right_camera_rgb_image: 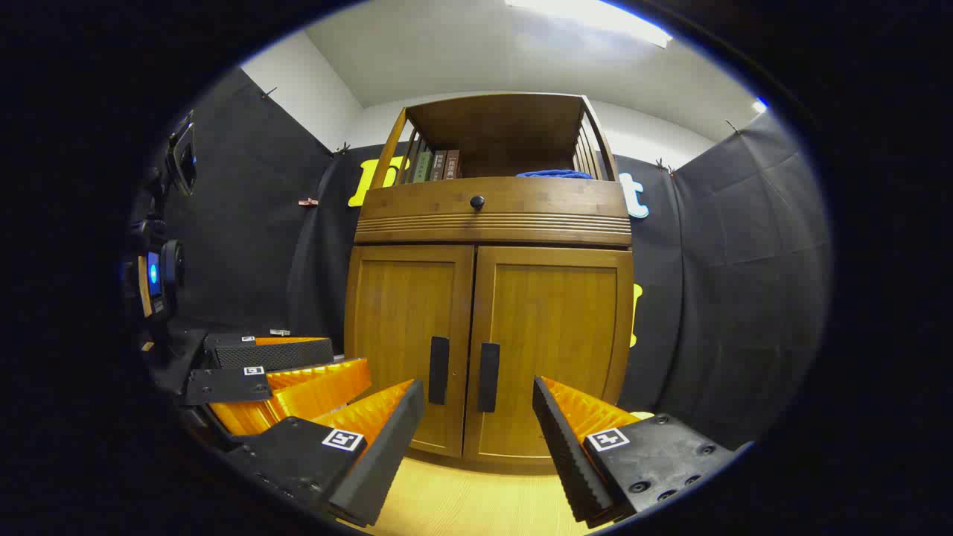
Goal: Open the right door of the double-door shoe cabinet with the right hand, and open the left door with the left hand.
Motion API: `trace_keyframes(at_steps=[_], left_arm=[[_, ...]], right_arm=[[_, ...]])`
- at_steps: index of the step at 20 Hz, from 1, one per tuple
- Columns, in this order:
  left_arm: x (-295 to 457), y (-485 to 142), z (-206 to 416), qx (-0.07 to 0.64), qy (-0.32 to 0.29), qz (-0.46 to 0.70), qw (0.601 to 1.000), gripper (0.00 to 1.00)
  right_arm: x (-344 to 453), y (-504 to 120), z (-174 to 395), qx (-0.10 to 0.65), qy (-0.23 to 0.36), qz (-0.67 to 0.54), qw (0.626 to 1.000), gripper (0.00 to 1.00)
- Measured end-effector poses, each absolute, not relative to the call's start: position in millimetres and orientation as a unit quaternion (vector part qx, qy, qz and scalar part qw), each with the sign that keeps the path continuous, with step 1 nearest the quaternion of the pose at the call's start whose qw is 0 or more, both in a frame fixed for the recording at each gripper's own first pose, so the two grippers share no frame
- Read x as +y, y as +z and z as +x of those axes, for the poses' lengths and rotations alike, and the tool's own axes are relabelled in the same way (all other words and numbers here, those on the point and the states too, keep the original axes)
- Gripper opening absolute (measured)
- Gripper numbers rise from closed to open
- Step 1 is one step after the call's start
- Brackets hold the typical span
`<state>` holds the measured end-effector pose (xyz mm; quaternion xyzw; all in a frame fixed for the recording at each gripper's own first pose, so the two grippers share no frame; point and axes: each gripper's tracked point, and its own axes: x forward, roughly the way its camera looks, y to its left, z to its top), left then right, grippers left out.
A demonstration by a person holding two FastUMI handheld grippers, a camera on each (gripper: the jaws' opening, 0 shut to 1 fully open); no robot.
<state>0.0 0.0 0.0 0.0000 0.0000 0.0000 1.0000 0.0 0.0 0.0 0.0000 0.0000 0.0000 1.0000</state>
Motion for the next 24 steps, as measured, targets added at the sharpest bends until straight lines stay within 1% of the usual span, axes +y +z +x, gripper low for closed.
trace_keyframes(at_steps=[2, 5, 8, 9, 13, 14, 15, 16, 18, 19, 20, 22, 23, 24], left_arm=[[0.8, 1.5, 0.0, -0.004, 0.007, 0.0, 1.0, 0.85], [1.0, 3.3, -0.4, -0.01, 0.015, 0.002, 1.0, 0.85], [-0.8, 6.4, -1.5, -0.014, 0.015, 0.006, 1.0, 0.85], [-1.3, 5.3, -1.1, -0.013, 0.014, 0.006, 1.0, 0.85], [-2.2, -1.0, -0.8, -0.004, 0.01, 0.003, 1.0, 0.84], [-0.6, -1.3, -1.1, -0.003, 0.011, 0.005, 1.0, 0.87], [2.1, -1.7, -0.9, -0.003, 0.014, 0.006, 1.0, 0.87], [3.8, -1.5, -0.8, -0.004, 0.016, 0.007, 1.0, 0.84], [6.1, -1.2, -0.9, -0.006, 0.019, 0.006, 1.0, 0.84], [6.6, -1.3, -1.3, -0.007, 0.019, 0.004, 1.0, 0.87], [7.7, -0.2, -2.1, -0.01, 0.02, 0.003, 1.0, 0.84], [11.6, 3.0, -5.0, -0.016, 0.023, 0.003, 1.0, 0.84], [13.5, 2.9, -6.2, -0.018, 0.025, 0.003, 1.0, 0.87], [15.4, 4.0, -7.0, -0.019, 0.026, 0.004, 0.999, 0.84]], right_arm=[[0.0, 0.0, 0.2, -0.001, -0.003, 0.002, 1.0, 0.92], [-0.7, -0.4, 0.8, 0.003, -0.003, 0.005, 1.0, 0.93], [-1.0, 0.1, 1.6, 0.004, -0.005, 0.006, 1.0, 0.92], [-0.8, -0.2, 1.5, 0.005, -0.006, 0.006, 1.0, 0.93], [-0.8, -0.1, 1.4, 0.007, -0.006, 0.008, 1.0, 0.93], [-0.6, 0.0, 1.4, 0.008, -0.005, 0.009, 1.0, 0.93], [-0.5, 0.5, 1.6, 0.008, -0.003, 0.01, 1.0, 0.93], [-0.5, 0.4, 1.8, 0.009, -0.001, 0.011, 1.0, 0.93], [-1.0, -0.3, 1.3, 0.008, 0.001, 0.011, 1.0, 0.93], [-0.8, -0.4, 1.2, 0.007, 0.002, 0.011, 1.0, 0.93], [-0.6, 0.2, 2.1, 0.006, 0.002, 0.012, 1.0, 0.93], [2.6, 0.8, 1.4, 0.0, 0.019, 0.008, 1.0, 0.94], [0.5, 0.2, 0.0, -0.001, 0.024, 0.004, 1.0, 0.91], [0.4, 0.5, -0.7, -0.003, 0.027, -0.001, 1.0, 0.93]])
